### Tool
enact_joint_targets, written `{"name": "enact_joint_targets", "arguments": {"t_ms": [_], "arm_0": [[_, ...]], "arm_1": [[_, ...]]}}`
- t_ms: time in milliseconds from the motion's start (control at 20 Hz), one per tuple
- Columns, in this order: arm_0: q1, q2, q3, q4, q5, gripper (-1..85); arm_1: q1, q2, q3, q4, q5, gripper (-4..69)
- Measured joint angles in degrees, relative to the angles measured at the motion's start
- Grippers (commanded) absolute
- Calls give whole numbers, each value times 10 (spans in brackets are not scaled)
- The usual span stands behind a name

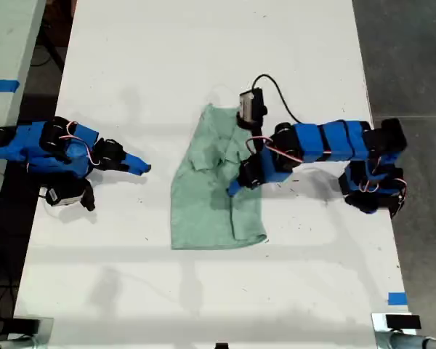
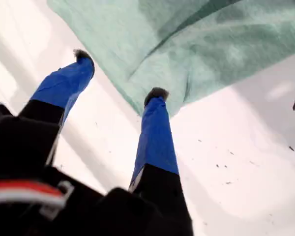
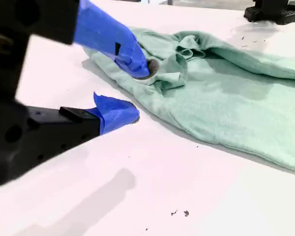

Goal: Fold t shirt

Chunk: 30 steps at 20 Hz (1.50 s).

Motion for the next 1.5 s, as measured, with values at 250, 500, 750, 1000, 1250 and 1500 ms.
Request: {"name": "enact_joint_targets", "arguments": {"t_ms": [250, 500, 750, 1000, 1250, 1500], "arm_0": [[0, 0, 0, 0, 0, 109], [0, 0, 0, 0, 0, 110], [0, 0, 0, 0, 0, 111], [0, 0, 0, 0, 0, 111], [0, 0, 0, 0, 0, 111], [0, 0, 0, 0, 0, 111]], "arm_1": [[8, 335, 409, -94, 86, 42], [18, 714, 867, -195, 129, -9], [89, 1047, 1091, -163, 58, -5], [99, 1076, 1107, -161, 20, 22], [98, 1085, 1115, -163, 28, 22], [89, 1085, 1116, -163, 32, 22]]}}
